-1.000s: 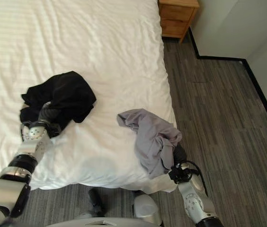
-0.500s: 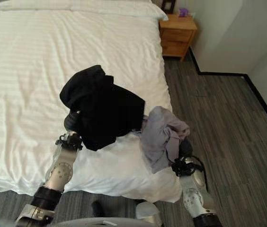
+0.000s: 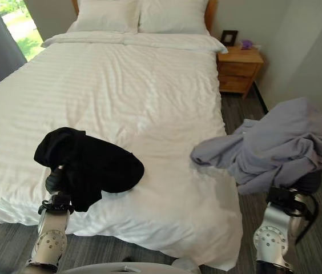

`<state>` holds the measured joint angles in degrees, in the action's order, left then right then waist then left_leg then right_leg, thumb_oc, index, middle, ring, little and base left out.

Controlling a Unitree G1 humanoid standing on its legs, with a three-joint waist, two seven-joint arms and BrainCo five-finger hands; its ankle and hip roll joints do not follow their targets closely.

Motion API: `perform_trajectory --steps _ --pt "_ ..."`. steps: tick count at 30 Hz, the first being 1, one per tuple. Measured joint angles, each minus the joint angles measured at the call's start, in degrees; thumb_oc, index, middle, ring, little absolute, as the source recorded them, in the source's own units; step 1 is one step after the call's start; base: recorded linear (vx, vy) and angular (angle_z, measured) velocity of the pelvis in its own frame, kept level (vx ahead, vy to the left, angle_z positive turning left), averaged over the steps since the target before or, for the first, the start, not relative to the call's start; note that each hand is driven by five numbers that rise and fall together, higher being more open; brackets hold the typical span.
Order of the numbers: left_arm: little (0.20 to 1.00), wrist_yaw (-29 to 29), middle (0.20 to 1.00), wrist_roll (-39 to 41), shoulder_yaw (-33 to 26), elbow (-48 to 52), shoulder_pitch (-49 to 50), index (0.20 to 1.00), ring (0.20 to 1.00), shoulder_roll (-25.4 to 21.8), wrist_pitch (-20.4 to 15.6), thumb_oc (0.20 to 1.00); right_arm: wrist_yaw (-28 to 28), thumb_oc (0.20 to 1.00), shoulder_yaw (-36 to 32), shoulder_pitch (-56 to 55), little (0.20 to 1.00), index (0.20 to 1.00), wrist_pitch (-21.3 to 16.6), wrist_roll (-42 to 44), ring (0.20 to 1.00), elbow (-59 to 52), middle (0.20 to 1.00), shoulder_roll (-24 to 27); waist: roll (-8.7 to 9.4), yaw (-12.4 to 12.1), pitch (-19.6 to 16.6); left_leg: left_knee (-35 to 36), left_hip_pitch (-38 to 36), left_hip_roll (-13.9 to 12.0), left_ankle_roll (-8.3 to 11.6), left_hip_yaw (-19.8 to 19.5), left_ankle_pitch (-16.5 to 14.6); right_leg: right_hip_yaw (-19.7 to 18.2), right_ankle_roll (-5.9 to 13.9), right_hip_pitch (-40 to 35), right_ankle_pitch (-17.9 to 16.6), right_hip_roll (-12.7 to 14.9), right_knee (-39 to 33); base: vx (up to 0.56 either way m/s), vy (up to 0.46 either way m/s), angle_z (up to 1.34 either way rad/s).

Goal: Pick up bed clothes into laundry basket.

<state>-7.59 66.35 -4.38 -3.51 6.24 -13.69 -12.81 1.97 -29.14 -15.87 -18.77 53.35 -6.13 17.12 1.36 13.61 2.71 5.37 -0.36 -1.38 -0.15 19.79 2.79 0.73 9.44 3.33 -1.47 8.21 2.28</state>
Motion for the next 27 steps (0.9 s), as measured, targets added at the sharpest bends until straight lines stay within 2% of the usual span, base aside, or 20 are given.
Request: perform_trajectory --steps 2,3,4,6,7,8,9,11,13,14,15,16,18,21,22,23,24,25,26,27 --pt "0.200 0.7 0.200 -0.2 -3.5 0.0 -4.4 0.200 0.200 -2.3 -3.0 0.200 1.1 0.200 -3.7 -2.3 0.200 0.200 -0.3 -2.0 0.200 0.4 0.200 -2.7 0.45 3.8 1.1 -0.3 1.9 -0.9 -1.61 4.9 -0.4 -4.4 5.83 4.3 -2.9 0.0 -0.4 -0.34 0.040 -1.19" --pt "0.200 0.8 0.200 -0.2 -3.5 0.0 -6.4 0.200 0.200 -3.7 -3.8 0.200 1.7 0.200 -4.6 -2.0 0.200 0.200 -0.7 -2.1 0.200 0.8 0.200 -4.9 0.54 4.4 1.2 -1.4 3.5 -1.1 -2.18 7.0 -0.7 -4.3 6.98 5.9 -4.3 0.6 -1.3 -0.18 0.128 -1.36" --pt "0.200 1.0 0.200 -0.2 -3.5 0.4 -8.1 0.200 0.200 -5.4 -4.5 0.200 3.1 0.200 -4.7 -0.6 0.200 0.200 -0.9 -2.0 0.200 0.9 0.200 -6.9 0.90 5.0 1.4 -1.5 5.4 -2.1 -3.82 10.3 -1.3 -0.3 6.29 8.2 -5.0 1.5 -1.4 -0.26 0.093 -1.59" --pt "0.200 1.3 0.200 -0.3 -2.4 0.0 -9.5 0.200 0.200 -4.9 -4.3 0.200 4.6 0.200 -2.9 2.0 0.200 0.200 -1.1 -1.8 0.200 0.8 0.200 -8.5 -0.61 4.6 2.0 -0.8 5.8 -5.5 -4.36 17.3 -0.5 9.4 4.56 9.9 -5.6 3.1 2.5 -0.29 0.061 -1.92" --pt "0.200 1.7 0.200 -0.3 -1.2 -0.9 -10.1 0.200 0.200 -3.8 -4.2 0.200 5.0 0.200 -1.3 2.1 0.200 0.200 -1.2 -1.7 0.200 0.5 0.200 -8.2 -1.00 4.5 2.2 -1.4 5.3 -6.5 -4.50 18.9 -0.6 12.1 5.07 7.4 -5.0 4.8 5.7 -0.32 0.017 -1.61" --pt "0.200 2.3 0.200 -0.3 0.4 -1.7 -10.5 0.200 0.200 -1.9 -4.0 0.200 5.1 0.200 0.9 2.3 0.200 0.200 -1.5 -1.7 0.200 0.3 0.200 -7.6 -1.05 3.4 2.3 -1.5 3.8 -7.5 -4.46 22.3 -0.6 14.3 4.86 4.5 -3.8 7.0 10.2 -0.33 -0.017 -2.09" --pt "0.200 2.7 0.200 -0.5 2.2 -1.4 -10.2 0.200 0.200 0.0 -3.9 0.200 4.9 0.200 6.6 3.3 0.200 0.200 -1.4 -1.9 0.200 0.1 0.200 -5.1 -1.07 -0.5 2.1 -1.5 1.7 -8.6 -3.54 26.5 -0.9 17.8 4.95 -0.4 -3.1 10.1 13.0 -0.33 -0.053 -2.00" --pt "0.200 2.7 0.200 -1.7 2.4 0.2 -10.1 0.200 0.200 -0.4 -3.9 0.200 5.1 0.200 10.3 5.1 0.200 0.200 -1.4 -2.0 0.200 -0.2 0.200 -4.4 -0.58 -2.1 2.1 -1.7 2.0 -9.4 -2.55 28.4 -0.5 21.2 5.33 -6.7 -4.1 11.5 8.2 -0.31 -0.154 -1.34" --pt "0.200 2.7 0.200 -2.4 1.0 2.3 -6.0 0.200 0.200 -2.0 -3.9 0.200 5.0 0.200 17.3 9.5 0.200 0.200 -1.2 -1.9 0.200 0.1 0.200 -3.9 0.23 -8.1 1.6 -4.0 0.0 -11.8 -2.41 36.3 0.4 29.4 4.46 -9.5 -4.4 14.5 7.9 -0.27 -0.294 -1.85" --pt "0.200 2.8 0.200 -2.4 0.1 2.6 -5.0 0.200 0.200 -2.9 -3.8 0.200 4.6 0.200 18.9 10.0 0.200 0.200 -0.7 -1.9 0.200 0.0 0.200 -4.1 0.87 -9.2 1.5 -5.2 0.1 -12.4 -1.39 35.6 1.1 30.1 4.64 -12.1 -9.3 13.3 2.7 -0.18 -0.304 -1.62" --pt "0.200 2.7 0.200 -2.6 -1.3 3.1 -4.2 0.200 0.200 -2.5 -3.6 0.200 4.3 0.200 19.5 10.7 0.200 0.200 -0.4 -1.9 0.200 1.0 0.200 -3.6 0.62 -10.4 1.5 -5.0 0.1 -13.2 -0.81 35.3 2.3 30.6 5.03 -12.4 -7.2 12.1 0.8 -0.13 -0.421 -1.33" --pt "0.200 3.0 0.200 -3.0 -4.2 3.4 -0.4 0.200 0.200 -1.9 -3.4 0.200 4.7 0.200 20.2 11.2 0.200 0.200 0.0 -1.7 0.200 3.5 0.200 -3.5 -0.59 -11.3 1.1 -5.2 -0.4 -15.1 -0.44 33.9 3.8 30.3 4.57 -12.1 -6.7 8.8 -2.1 -0.14 -0.580 -1.21" --pt "0.200 3.6 0.200 -3.7 -5.0 4.0 0.7 0.200 0.200 -1.5 -3.4 0.200 4.4 0.200 20.2 9.3 0.200 0.200 0.1 -1.6 0.200 4.6 0.200 -1.4 -1.02 -11.4 0.8 -4.7 -2.6 -16.6 0.79 33.7 6.3 28.3 4.02 -11.3 -3.4 8.1 -0.5 -0.07 -0.415 -0.94" --pt "0.200 4.0 0.200 -3.7 -4.5 3.9 -0.6 0.200 0.200 -1.1 -3.5 0.200 4.4 0.200 17.6 6.7 0.200 0.200 0.2 -0.9 0.200 5.0 0.200 -1.1 -0.35 -9.9 0.0 -4.3 -2.7 -18.7 2.95 34.2 7.9 27.1 3.44 -13.0 -2.6 5.0 -3.0 -0.07 -0.356 -0.16" --pt "0.200 4.1 0.200 -3.6 -3.6 3.9 -1.4 0.200 0.200 1.5 -3.6 0.200 4.1 0.200 16.5 6.8 0.200 0.200 0.1 -0.6 0.200 4.9 0.200 -1.2 -1.90 -7.5 0.7 -4.3 -2.8 -21.5 2.25 34.0 9.7 26.3 1.42 -10.3 0.0 3.6 1.4 -0.08 -0.300 -0.13" --pt "0.200 4.1 0.200 -3.6 -3.6 3.8 -1.5 0.200 0.200 2.6 -4.0 0.200 3.7 0.200 16.7 6.7 0.200 0.200 0.0 -0.6 0.200 4.7 0.200 -1.4 -2.01 -7.3 0.7 -4.4 -3.0 -22.6 2.26 33.9 10.2 25.9 0.12 -8.8 1.8 3.1 2.8 -0.07 -0.271 -0.36" --pt "0.200 4.1 0.200 -3.6 -3.8 3.7 -1.4 0.200 0.200 2.0 -4.5 0.200 3.1 0.200 18.0 6.6 0.200 0.200 -0.1 -0.6 0.200 4.5 0.200 -2.0 0.24 -7.7 0.1 -4.7 -3.6 -23.0 3.81 33.7 11.8 23.0 -1.90 -9.8 -1.2 1.1 -5.8 -0.11 -0.265 -0.66" --pt "0.200 4.1 0.200 -3.6 -3.7 3.1 -1.5 0.200 0.200 1.2 -4.5 0.200 2.4 0.200 19.2 7.1 0.200 0.200 -0.2 -0.6 0.200 4.5 0.200 -1.9 1.94 -7.8 -0.4 -5.7 -4.1 -24.1 4.11 30.3 11.9 22.2 -0.29 -10.0 -0.5 -0.3 -8.1 -0.10 -0.316 -0.98" --pt "0.200 4.1 0.200 -3.6 -3.7 2.6 -0.9 0.200 0.200 1.6 -4.5 0.200 2.4 0.200 20.3 7.8 0.200 0.200 -0.3 -0.6 0.200 4.6 0.200 -1.8 1.49 -8.1 0.0 -7.5 -4.2 -26.7 4.16 23.0 12.1 20.4 -1.20 -8.9 -0.5 -2.3 -6.9 -0.04 -0.275 -1.11" --pt "0.200 4.1 0.200 -3.6 -3.7 2.5 0.0 0.200 0.200 1.9 -4.5 0.200 2.3 0.200 21.5 8.5 0.200 0.200 -0.3 -0.5 0.200 4.5 0.200 -1.9 2.01 -9.3 0.8 -10.6 -3.4 -27.0 2.76 14.7 11.6 17.7 -3.13 -8.0 0.4 -3.0 -5.3 0.12 -0.307 -1.76"
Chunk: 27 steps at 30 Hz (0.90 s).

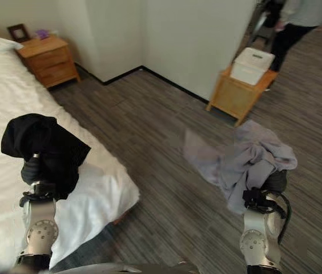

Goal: Pick up bed clothes into laundry basket.

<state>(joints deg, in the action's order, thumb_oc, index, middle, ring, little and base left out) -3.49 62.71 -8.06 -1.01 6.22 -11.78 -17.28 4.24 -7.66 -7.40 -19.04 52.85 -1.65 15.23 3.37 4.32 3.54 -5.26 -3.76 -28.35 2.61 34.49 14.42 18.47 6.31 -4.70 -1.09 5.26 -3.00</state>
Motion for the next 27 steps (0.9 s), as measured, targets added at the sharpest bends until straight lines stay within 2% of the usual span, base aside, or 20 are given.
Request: perform_trajectory --steps 1,2,3,4,5,6,7,8,10,11,15,16,18,21,22,23,24,25,26,27 --pt "0.200 -0.3 0.200 -0.2 0.0 0.0 2.4 0.200 0.200 1.1 0.5 0.200 -1.0 0.200 2.1 1.5 0.200 0.200 0.3 0.1 0.200 -0.2 0.200 -0.5 2.79 -2.1 1.9 -1.2 0.2 8.3 4.51 -23.2 -10.4 -8.8 -1.84 1.7 1.0 3.0 1.5 0.12 -0.192 -1.60" --pt "0.200 -0.3 0.200 -0.5 0.1 0.1 2.7 0.200 0.200 1.3 1.2 0.200 -1.8 0.200 2.1 2.1 0.200 0.200 0.3 0.1 0.200 -0.4 0.200 -0.4 3.85 -1.8 2.8 1.5 -0.4 13.0 6.06 -27.7 -13.2 -11.3 -2.45 1.9 0.7 3.9 0.9 0.12 -0.162 -1.70" --pt "0.200 -0.3 0.200 -0.5 0.4 0.1 2.7 0.200 0.200 1.5 1.3 0.200 -2.3 0.200 1.8 3.5 0.200 0.200 0.4 0.1 0.200 -0.4 0.200 -0.1 3.73 -3.0 3.8 5.6 -1.6 17.6 6.14 -30.1 -14.3 -14.5 -2.35 2.3 -0.1 4.4 0.2 0.11 -0.079 -1.39" --pt "0.200 -0.7 0.200 -0.6 0.7 0.2 1.4 0.200 0.200 2.1 1.4 0.200 -2.5 0.200 1.1 5.6 0.200 0.200 0.3 0.1 0.200 -0.5 0.200 1.1 0.66 -2.9 5.2 7.4 -0.9 21.5 5.07 -30.5 -13.7 -16.5 -1.54 2.1 -1.1 1.8 -0.7 0.16 -0.076 -1.29" --pt "0.200 -1.0 0.200 -0.6 0.7 0.2 0.2 0.200 0.200 2.1 1.5 0.200 -3.0 0.200 0.6 5.4 0.200 0.200 0.3 0.1 0.200 -0.3 0.200 0.9 -0.54 -2.7 5.4 7.7 -1.2 22.1 2.43 -30.6 -16.2 -18.1 -1.50 2.0 -1.1 0.7 -0.7 0.12 -0.039 -1.23" --pt "0.200 -1.4 0.200 -0.6 0.0 0.4 -0.2 0.200 0.200 2.2 1.3 0.200 -3.3 0.200 0.9 4.5 0.200 0.200 1.3 0.5 0.200 -0.8 0.200 0.0 0.02 -3.2 5.0 8.2 -3.0 22.9 1.65 -32.7 -18.8 -20.5 -1.20 2.8 -0.7 0.3 -0.4 0.07 0.005 -0.89" --pt "0.200 -1.8 0.200 -0.7 -0.5 0.7 -0.6 0.200 0.200 2.2 1.0 0.200 -4.2 0.200 0.9 3.6 0.200 0.200 1.7 0.8 0.200 -2.2 0.200 0.0 -0.25 -2.8 4.9 8.8 -3.6 23.0 1.53 -32.8 -19.0 -21.7 -1.04 3.1 -0.8 -0.3 -0.4 0.10 0.013 -1.15" --pt "0.200 -1.9 0.200 -0.9 -0.9 0.6 -2.2 0.200 0.200 1.8 1.2 0.200 -4.9 0.200 0.3 1.7 0.200 0.200 1.7 1.1 0.200 -3.0 0.200 -0.1 -0.29 -2.2 5.1 9.0 -3.4 22.5 1.63 -30.4 -17.5 -22.2 -0.20 3.2 -1.8 -0.2 -1.4 0.14 0.014 -0.87" --pt "0.200 -1.9 0.200 -1.0 -0.5 0.7 -4.0 0.200 0.200 1.9 1.1 0.200 -4.9 0.200 -0.9 -0.5 0.200 0.200 1.8 1.1 0.200 -3.1 0.200 -0.6 -0.10 -1.1 5.0 9.0 -3.5 22.0 1.96 -28.3 -17.4 -21.6 -0.15 4.2 -2.0 -0.2 -1.1 0.09 0.013 -0.61" --pt "0.200 -1.9 0.200 -1.0 -0.2 0.8 -4.6 0.200 0.200 1.9 1.1 0.200 -4.8 0.200 -1.0 -1.8 0.200 0.200 2.1 1.1 0.200 -3.0 0.200 -0.7 0.06 -1.4 5.0 8.8 -3.7 22.1 2.29 -26.9 -17.4 -22.0 0.17 5.0 -2.8 -0.3 -0.3 0.07 0.038 -0.49" --pt "0.200 -1.9 0.200 -1.1 1.5 0.2 -6.1 0.200 0.200 2.3 1.2 0.200 -4.7 0.200 -1.6 -3.1 0.200 0.200 2.3 1.1 0.200 -3.0 0.200 -1.8 -0.95 0.6 5.4 8.2 -5.3 21.8 2.44 -23.7 -17.5 -22.7 0.13 2.8 -4.5 -0.7 -2.6 0.18 0.143 -0.20" --pt "0.200 -1.9 0.200 -1.1 1.5 0.2 -6.1 0.200 0.200 2.3 1.2 0.200 -4.7 0.200 -1.6 -3.1 0.200 0.200 2.3 1.1 0.200 -3.0 0.200 -1.8 -0.95 0.6 5.4 8.2 -5.3 21.8 2.44 -23.7 -17.5 -22.7 0.13 2.8 -4.5 -0.7 -2.6 0.19 0.154 0.01" --pt "0.200 -1.8 0.200 -2.5 0.9 0.3 -6.6 0.200 0.200 2.6 1.2 0.200 -4.5 0.200 -1.6 -2.1 0.200 0.200 2.3 1.2 0.200 -3.0 0.200 -2.3 -2.13 0.9 5.4 8.3 -6.6 21.7 2.71 -21.9 -18.1 -22.4 0.13 1.5 -4.1 -0.8 -2.6 0.13 0.111 0.05" --pt "0.200 -1.4 0.200 -3.2 -1.0 0.3 -6.1 0.200 0.200 2.5 1.1 0.200 -4.5 0.200 -1.4 -0.4 0.200 0.200 2.3 1.1 0.200 -2.9 0.200 -2.2 -2.84 -0.1 5.2 8.7 -6.6 22.5 2.49 -21.9 -18.5 -22.2 0.69 1.8 -3.6 -0.1 -1.8 0.15 0.161 0.03" --pt "0.200 -0.4 0.200 -4.1 -1.9 -0.7 -6.2 0.200 0.200 2.4 0.7 0.200 -4.5 0.200 -1.2 1.1 0.200 0.200 2.3 1.1 0.200 -2.7 0.200 -2.0 -3.48 -0.2 5.7 8.4 -6.4 23.3 0.79 -21.0 -19.3 -21.9 1.88 5.5 -2.8 0.4 5.0 0.13 0.157 -0.22" --pt "0.200 1.3 0.200 -5.6 -2.7 -2.7 -6.4 0.200 0.200 1.9 0.2 0.200 -4.5 0.200 -0.7 3.6 0.200 0.200 2.5 1.1 0.200 -2.6 0.200 -1.8 -4.65 -0.7 6.5 6.9 -5.3 24.3 -0.59 -20.3 -19.7 -20.8 2.73 14.8 -2.2 1.0 21.0 0.14 0.135 -0.30" --pt "0.200 1.6 0.200 -5.6 -2.9 -2.7 -6.4 0.200 0.200 1.6 0.2 0.200 -4.5 0.200 -0.6 3.9 0.200 0.200 2.5 1.1 0.200 -2.7 0.200 -1.9 -4.18 -1.0 6.8 6.9 -5.5 25.2 -0.62 -19.8 -19.7 -19.9 3.77 17.7 -2.9 2.2 26.1 0.24 0.129 -0.36" --pt "0.200 2.1 0.200 -6.2 -3.1 -2.8 -6.4 0.200 0.200 1.3 -0.2 0.200 -4.4 0.200 0.4 3.8 0.200 0.200 2.4 1.1 0.200 -2.7 0.200 -1.9 -3.38 -1.3 7.3 6.3 -5.7 26.5 -0.71 -19.0 -20.7 -19.6 6.57 20.8 -4.6 3.4 31.3 0.37 0.028 -0.43" --pt "0.200 3.1 0.200 -7.3 -3.1 -2.7 -4.9 0.200 0.200 1.4 -1.1 0.200 -4.7 0.200 1.1 3.3 0.200 0.200 2.5 1.0 0.200 -2.6 0.200 -1.7 -3.43 -1.3 8.4 6.0 -5.7 26.9 -2.28 -17.6 -21.1 -18.0 8.16 27.7 -2.6 4.9 38.1 0.42 -0.023 -0.31" --pt "0.200 3.2 0.200 -7.3 -2.8 -2.7 -4.4 0.200 0.200 1.3 -1.2 0.200 -4.5 0.200 0.9 2.1 0.200 0.200 2.5 1.1 0.200 -2.6 0.200 -1.7 -3.49 -0.9 8.5 6.0 -5.3 26.9 -2.55 -17.7 -21.0 -17.0 7.11 28.8 -0.5 4.8 35.7 0.32 -0.040 -0.04"
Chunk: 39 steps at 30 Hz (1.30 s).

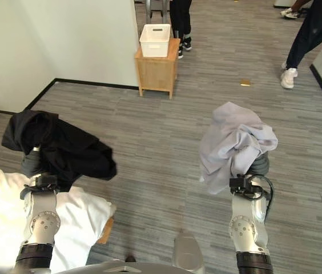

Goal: Pick up bed clothes into laundry basket.

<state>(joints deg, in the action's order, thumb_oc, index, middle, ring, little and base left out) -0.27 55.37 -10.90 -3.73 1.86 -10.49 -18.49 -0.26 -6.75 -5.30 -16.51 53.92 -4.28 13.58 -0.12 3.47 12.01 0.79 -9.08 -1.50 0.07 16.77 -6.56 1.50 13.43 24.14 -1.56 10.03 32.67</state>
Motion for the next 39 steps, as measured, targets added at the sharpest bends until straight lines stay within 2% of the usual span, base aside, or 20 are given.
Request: perform_trajectory --steps 3,8,11,12,13,14,15,17,18,20,22,26,28,31,32,33,35,36,38,39 --pt "0.200 0.0 0.200 -0.1 1.5 0.0 0.0 0.200 0.200 -1.0 0.0 0.200 0.3 0.200 -1.3 -1.1 0.200 0.200 0.0 0.0 0.200 0.0 0.200 0.0 0.73 2.0 -0.2 0.5 1.9 0.5 -1.48 0.5 1.3 4.9 -2.26 -0.5 1.6 1.0 -12.1 0.31 -0.091 0.39" --pt "0.200 0.0 0.200 -0.3 2.2 -3.7 -2.9 0.200 0.200 -1.0 -0.2 0.200 0.5 0.200 -1.8 -1.1 0.200 0.200 -0.1 0.0 0.200 0.0 0.200 -0.4 0.39 3.6 0.3 1.0 2.1 2.2 -0.28 -0.3 -0.1 8.1 -2.05 -1.7 1.1 4.5 -30.8 0.47 -0.185 0.11" --pt "0.200 -0.1 0.200 -0.4 3.8 -3.9 -2.2 0.200 0.200 -0.4 -0.2 0.200 0.5 0.200 -2.8 -2.4 0.200 0.200 -0.1 0.0 0.200 0.0 0.200 -0.1 0.13 5.2 -0.7 0.1 -1.1 0.8 2.80 -1.7 -3.3 11.3 -3.19 -6.8 -0.6 5.4 -29.8 0.63 -0.317 0.21" --pt "0.200 -0.2 0.200 -0.4 3.8 -3.7 -1.3 0.200 0.200 -0.2 -0.2 0.200 0.6 0.200 -2.4 -2.2 0.200 0.200 -0.2 0.0 0.200 0.5 0.200 1.1 -1.28 5.7 -1.0 0.0 -3.3 -1.3 5.14 -1.6 -3.8 12.7 -4.70 -8.7 -3.6 3.8 -28.9 0.56 -0.405 0.09" --pt "0.200 -0.2 0.200 -0.5 4.0 -3.7 -0.4 0.200 0.200 -0.2 -0.1 0.200 0.7 0.200 -2.1 -1.6 0.200 0.200 -0.2 -0.1 0.200 1.2 0.200 1.8 -1.99 5.9 -1.0 -5.1 -3.0 -3.2 6.66 -1.8 -4.5 13.9 -5.48 -9.6 -4.0 2.9 -26.7 0.56 -0.459 0.02" --pt "0.200 -0.2 0.200 -0.4 3.9 -3.7 0.2 0.200 0.200 0.1 0.0 0.200 0.7 0.200 -1.9 -0.9 0.200 0.200 -0.1 0.0 0.200 2.4 0.200 2.1 -1.46 6.1 -1.1 -16.4 0.4 -5.4 8.17 -4.0 -4.3 13.6 -7.08 -11.1 -4.4 2.0 -24.8 0.55 -0.465 0.03" --pt "0.200 -0.2 0.200 -0.4 3.8 -3.5 0.2 0.200 0.200 0.3 0.0 0.200 0.8 0.200 -2.3 -0.4 0.200 0.200 -0.1 0.1 0.200 3.0 0.200 2.6 -1.48 6.3 -1.1 -30.0 6.0 -7.9 11.57 -7.0 -1.9 13.5 -9.97 -12.0 -2.0 0.8 -22.2 0.53 -0.446 -0.01" --pt "0.200 -0.1 0.200 -0.3 3.1 -2.0 0.5 0.200 0.200 0.9 -0.1 0.200 0.9 0.200 -2.1 0.2 0.200 0.200 -0.1 0.1 0.200 2.8 0.200 4.3 -1.62 4.1 -1.2 -47.0 14.1 -11.9 11.45 -9.6 10.8 12.5 -13.06 -13.9 1.3 -2.2 -20.8 0.51 -0.405 -0.49" --pt "0.200 -0.1 0.200 -0.3 2.9 -0.7 0.4 0.200 0.200 0.9 -0.2 0.200 0.7 0.200 -2.2 0.8 0.200 0.200 -0.3 0.1 0.200 2.8 0.200 4.9 -1.24 2.9 -0.9 -51.9 17.1 -12.3 12.35 -11.4 14.8 11.3 -14.16 -15.2 2.8 -3.7 -20.9 0.47 -0.298 -0.72" --pt "0.200 -0.4 0.200 -0.3 3.5 1.0 -1.6 0.200 0.200 0.7 -0.4 0.200 1.2 0.200 -4.1 0.6 0.200 0.200 -0.9 0.2 0.200 2.4 0.200 4.6 0.72 0.7 -0.5 -53.8 24.4 -10.4 8.92 -9.5 10.9 9.6 -16.44 -19.9 4.6 -4.6 -24.2 0.54 -0.199 -0.40" --pt "0.200 -0.5 0.200 -0.1 3.8 1.0 -2.6 0.200 0.200 0.8 -0.9 0.200 2.1 0.200 -4.5 1.4 0.200 0.200 -1.5 1.2 0.200 2.4 0.200 3.8 1.86 0.0 0.1 -42.6 29.1 -9.5 7.46 -4.5 10.5 9.2 -17.09 -25.7 5.2 -5.4 -28.3 0.62 -0.072 -0.27" --pt "0.200 -0.7 0.200 0.1 3.8 0.1 0.0 0.200 0.200 0.6 -0.9 0.200 2.4 0.200 -1.6 1.6 0.200 0.200 -1.6 1.2 0.200 2.8 0.200 4.0 1.06 -2.5 -0.4 -9.5 29.5 -8.1 6.16 -1.6 11.5 7.9 -13.89 -35.8 6.9 -10.1 -33.8 0.63 0.015 -0.58" --pt "0.200 -1.8 0.200 0.0 3.9 -2.7 2.3 0.200 0.200 -0.6 -0.5 0.200 1.6 0.200 2.5 0.0 0.200 0.200 -1.9 1.1 0.200 4.0 0.200 7.2 1.69 -3.5 -2.3 1.8 29.9 -4.2 5.96 -1.7 10.9 6.0 -10.97 -42.4 9.1 -10.7 -37.2 0.74 -0.111 -0.95" --pt "0.200 -1.8 0.200 -0.2 2.3 -2.6 3.3 0.200 0.200 -0.5 -0.4 0.200 0.9 0.200 3.0 -2.1 0.200 0.200 -0.2 1.0 0.200 3.9 0.200 7.3 3.11 -4.0 -3.6 -6.7 30.5 -3.9 2.90 6.8 9.0 7.4 -9.54 -48.3 12.6 -10.3 -38.0 0.75 -0.027 -0.73" --pt "0.200 -1.6 0.200 -0.3 -0.2 -2.5 3.8 0.200 0.200 -0.7 -0.1 0.200 0.9 0.200 3.4 -2.4 0.200 0.200 0.9 0.6 0.200 3.0 0.200 6.6 3.42 -3.4 -5.0 -10.0 27.6 -3.1 -5.72 10.3 10.7 7.3 -7.24 -52.2 16.0 -10.6 -36.0 0.78 0.084 -0.59" --pt "0.200 -1.3 0.200 -0.3 -0.7 -2.6 4.0 0.200 0.200 -1.3 0.4 0.200 0.9 0.200 3.4 -2.7 0.200 0.200 1.1 0.5 0.200 2.9 0.200 4.5 5.59 -2.2 -5.7 -12.9 27.0 -2.8 -6.73 11.0 12.0 7.5 -6.54 -52.4 16.5 -9.2 -32.0 0.74 0.137 -0.27" --pt "0.200 -1.1 0.200 -0.5 1.1 -2.4 3.1 0.200 0.200 -1.6 1.2 0.200 0.8 0.200 3.2 -4.0 0.200 0.200 1.3 0.0 0.200 2.4 0.200 2.9 6.54 -2.2 -6.1 -9.3 23.4 -1.1 -9.88 8.8 12.3 8.1 -6.01 -48.5 14.3 -6.9 -21.0 0.73 0.211 0.15" --pt "0.200 -1.1 0.200 -0.5 1.5 -1.7 2.7 0.200 0.200 -1.8 1.3 0.200 0.5 0.200 3.6 -3.4 0.200 0.200 1.6 -0.2 0.200 2.3 0.200 2.8 6.28 -3.6 -6.2 -7.2 20.8 0.2 -8.86 9.6 11.2 8.4 -5.37 -45.1 12.8 -5.7 -14.8 0.65 0.231 -0.03" --pt "0.200 -1.1 0.200 -1.2 1.6 -1.3 0.8 0.200 0.200 -1.6 1.3 0.200 0.0 0.200 4.8 -4.2 0.200 0.200 1.6 -1.1 0.200 -0.2 0.200 2.9 7.40 -3.7 -6.0 -5.5 15.8 5.0 -7.95 8.5 8.3 8.6 -1.36 -38.2 -3.4 0.0 4.7 0.58 0.182 0.59" --pt "0.200 -0.2 0.200 -1.7 2.7 -1.2 -1.3 0.200 0.200 -1.6 1.1 0.200 -0.4 0.200 4.9 -4.2 0.200 0.200 1.6 -1.7 0.200 -1.6 0.200 2.2 7.19 -2.7 -5.2 -2.1 10.7 8.8 -8.54 4.2 6.6 5.8 0.33 -27.1 -12.4 3.7 24.8 0.45 0.113 1.28"
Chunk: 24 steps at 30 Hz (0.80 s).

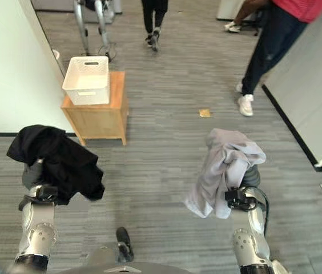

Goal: Pick up bed clothes into laundry basket.

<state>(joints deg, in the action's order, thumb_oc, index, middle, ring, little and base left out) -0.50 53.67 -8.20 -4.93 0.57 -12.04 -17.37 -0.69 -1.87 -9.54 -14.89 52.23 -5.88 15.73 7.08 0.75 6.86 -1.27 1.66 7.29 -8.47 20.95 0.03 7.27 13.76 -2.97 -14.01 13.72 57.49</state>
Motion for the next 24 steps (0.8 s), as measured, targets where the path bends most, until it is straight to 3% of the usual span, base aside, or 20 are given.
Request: perform_trajectory --steps 2,3,4,5,7,8,10,11,12,13,14,16,17,18,19,20,21,22,23,24 --pt "0.200 0.2 0.200 -0.3 1.9 0.4 -1.5 0.200 0.200 0.0 -0.4 0.200 0.4 0.200 -0.3 2.1 0.200 0.200 0.3 -0.5 0.200 0.0 0.200 -0.3 -5.06 0.7 2.1 1.6 -4.1 -1.4 -0.02 -2.9 -1.9 -1.8 -5.80 13.6 13.7 -1.9 7.5 0.50 0.050 0.87" --pt "0.200 0.2 0.200 -0.7 2.6 1.3 -1.6 0.200 0.200 -0.1 -0.3 0.200 0.4 0.200 0.2 2.9 0.200 0.200 0.7 -0.7 0.200 -0.1 0.200 0.8 -7.88 0.7 3.1 2.3 -6.1 -2.5 1.02 -3.2 -1.2 -1.6 -5.86 20.4 17.8 -1.6 7.0 0.70 -0.072 0.69" --pt "0.200 0.1 0.200 -1.0 2.3 2.3 -1.7 0.200 0.200 -0.4 -0.2 0.200 0.3 0.200 0.5 2.9 0.200 0.200 1.7 -0.9 0.200 -0.2 0.200 2.5 -9.60 0.8 3.2 3.4 -8.9 -3.0 0.48 -5.0 -3.3 -1.3 -5.34 29.1 19.7 0.3 1.6 0.52 -0.102 0.97" --pt "0.200 0.0 0.200 -0.9 1.7 2.6 -2.1 0.200 0.200 -0.2 -0.2 0.200 0.2 0.200 0.0 2.6 0.200 0.200 1.9 -1.1 0.200 0.0 0.200 2.8 -10.35 1.3 3.3 3.3 -10.1 -4.1 2.27 -6.8 -3.4 0.6 -5.83 30.0 19.5 1.5 -9.1 0.59 -0.256 1.10" --pt "0.200 -0.2 0.200 -0.9 1.3 2.8 -1.3 0.200 0.200 -1.0 -0.2 0.200 0.3 0.200 -0.1 1.4 0.200 0.200 2.1 -1.1 0.200 0.1 0.200 3.0 -9.71 2.1 3.3 4.3 -14.7 -5.1 4.42 -7.7 -4.7 0.0 -6.27 28.4 16.2 1.5 -23.3 0.51 -0.224 1.08" --pt "0.200 -0.5 0.200 -0.9 1.1 3.9 0.3 0.200 0.200 -1.7 -0.4 0.200 0.1 0.200 0.1 0.8 0.200 0.200 2.2 -1.2 0.200 0.2 0.200 3.1 -8.06 2.5 2.6 3.6 -16.0 -5.8 6.68 -8.3 -6.6 -3.2 -4.65 27.6 15.9 0.0 -32.0 0.35 -0.132 1.03" --pt "0.200 -0.9 0.200 -0.8 -0.7 2.8 2.0 0.200 0.200 -2.3 -0.9 0.200 -0.2 0.200 -1.1 -0.9 0.200 0.200 2.1 -2.0 0.200 1.2 0.200 3.3 -4.28 2.5 0.7 4.4 -20.6 -8.0 10.68 -12.4 -9.6 -11.9 -5.41 22.3 14.0 -4.1 -50.4 0.62 -0.301 1.37" --pt "0.200 -1.0 0.200 -0.9 -0.2 -0.1 1.1 0.200 0.200 -1.2 -0.8 0.200 -0.5 0.200 -3.7 -0.2 0.200 0.200 2.2 -2.6 0.200 3.1 0.200 3.9 -5.98 3.3 0.2 3.9 -20.7 -11.4 11.27 -15.7 -11.1 -14.9 -3.72 20.9 10.2 -7.9 -48.4 0.58 -0.339 1.64" --pt "0.200 -1.0 0.200 -0.9 1.3 -1.1 0.8 0.200 0.200 -0.9 -0.7 0.200 -0.4 0.200 -6.4 1.2 0.200 0.200 2.2 -2.8 0.200 5.0 0.200 3.9 -6.84 3.8 0.0 3.4 -20.2 -13.1 11.32 -16.6 -10.6 -15.9 -3.60 20.6 10.3 -10.4 -46.0 0.45 -0.294 1.36" --pt "0.200 -1.5 0.200 -1.0 2.0 -1.0 0.8 0.200 0.200 -0.6 -0.6 0.200 -0.3 0.200 -7.9 2.6 0.200 0.200 2.2 -2.8 0.200 6.1 0.200 4.3 -6.34 3.8 0.6 2.4 -19.9 -13.1 11.28 -16.5 -9.0 -16.4 -5.71 20.7 10.9 -11.5 -43.0 0.31 -0.207 0.97" --pt "0.200 -2.0 0.200 -1.0 2.0 -1.0 1.1 0.200 0.200 0.6 -0.4 0.200 -0.4 0.200 -9.3 3.7 0.200 0.200 2.2 -2.8 0.200 6.8 0.200 4.8 -6.43 3.7 0.6 0.7 -20.1 -14.0 11.60 -15.2 -6.9 -14.8 -8.64 20.3 12.4 -12.1 -40.9 0.26 -0.200 0.58" --pt "0.200 -2.3 0.200 -0.9 0.8 -1.0 2.2 0.200 0.200 2.4 -0.4 0.200 -0.8 0.200 -9.9 5.7 0.200 0.200 2.1 -2.8 0.200 6.9 0.200 5.1 -6.36 2.9 0.9 -5.5 -19.1 -15.5 12.95 -15.6 -4.4 -13.8 -11.47 18.2 14.4 -12.8 -38.0 0.24 -0.322 0.25" --pt "0.200 -2.6 0.200 -1.0 1.1 -1.0 2.3 0.200 0.200 2.5 -0.3 0.200 -1.5 0.200 -9.6 6.5 0.200 0.200 1.5 -2.8 0.200 6.6 0.200 6.4 -6.59 2.9 1.3 -11.1 -17.4 -16.7 16.24 -16.6 -0.8 -12.0 -12.75 15.1 16.2 -12.9 -39.1 0.26 -0.478 0.49" --pt "0.200 -2.8 0.200 -0.8 1.2 -1.0 1.0 0.200 0.200 2.9 -0.1 0.200 -1.4 0.200 -10.3 6.3 0.200 0.200 1.3 -2.7 0.200 6.8 0.200 7.2 -5.46 3.3 2.0 -19.1 -12.3 -17.4 18.78 -19.1 1.7 -9.8 -13.79 13.5 16.8 -11.9 -40.0 0.17 -0.378 1.06" --pt "0.200 -3.0 0.200 -0.6 1.7 -0.8 -1.0 0.200 0.200 3.0 0.0 0.200 -1.2 0.200 -12.1 5.7 0.200 0.200 1.3 -2.7 0.200 6.8 0.200 7.6 -4.86 3.5 2.6 -30.5 -4.7 -17.3 19.30 -21.0 7.5 -7.3 -15.00 11.2 17.9 -10.7 -42.4 0.13 -0.218 1.18" --pt "0.200 -3.3 0.200 -0.2 1.8 0.1 -1.5 0.200 0.200 3.0 -0.2 0.200 -0.9 0.200 -13.0 5.7 0.200 0.200 1.1 -2.5 0.200 6.7 0.200 8.0 -3.36 3.4 3.4 -38.0 0.5 -17.3 20.11 -21.0 11.0 -6.0 -15.26 9.6 16.7 -9.7 -44.5 0.14 -0.151 0.79" --pt "0.200 -3.3 0.200 0.1 1.4 0.8 -0.6 0.200 0.200 2.9 -1.1 0.200 -1.0 0.200 -12.4 6.3 0.200 0.200 1.0 -2.3 0.200 6.5 0.200 8.6 -2.63 2.4 3.9 -40.8 3.5 -17.2 20.67 -18.5 8.4 -6.2 -15.54 8.2 16.3 -9.5 -45.8 0.21 -0.180 0.31" --pt "0.200 -3.4 0.200 0.2 0.9 0.4 0.1 0.200 0.200 2.8 -1.1 0.200 -1.0 0.200 -11.2 7.1 0.200 0.200 0.5 -2.2 0.200 6.4 0.200 9.6 -2.25 1.6 4.3 -39.7 5.8 -18.4 20.01 -16.2 7.1 -4.8 -16.00 6.1 16.2 -9.4 -48.0 0.31 -0.054 0.61" --pt "0.200 -3.4 0.200 0.2 1.2 -0.5 -0.2 0.200 0.200 2.5 -0.7 0.200 -0.9 0.200 -11.0 6.1 0.200 0.200 0.5 -2.2 0.200 6.3 0.200 12.1 -2.82 2.3 4.3 -32.6 8.0 -22.2 19.04 -7.7 7.5 -0.7 -16.72 2.1 15.9 -10.0 -52.8 0.35 0.012 0.87" --pt "0.200 -3.4 0.200 0.2 1.2 -0.5 0.0 0.200 0.200 2.5 -0.7 0.200 -0.9 0.200 -10.9 5.9 0.200 0.200 0.6 -2.2 0.200 6.2 0.200 13.3 -2.82 2.2 4.3 -24.5 7.7 -22.5 19.03 -4.5 7.5 0.8 -16.06 0.9 16.0 -10.3 -54.7 0.28 0.041 0.92"
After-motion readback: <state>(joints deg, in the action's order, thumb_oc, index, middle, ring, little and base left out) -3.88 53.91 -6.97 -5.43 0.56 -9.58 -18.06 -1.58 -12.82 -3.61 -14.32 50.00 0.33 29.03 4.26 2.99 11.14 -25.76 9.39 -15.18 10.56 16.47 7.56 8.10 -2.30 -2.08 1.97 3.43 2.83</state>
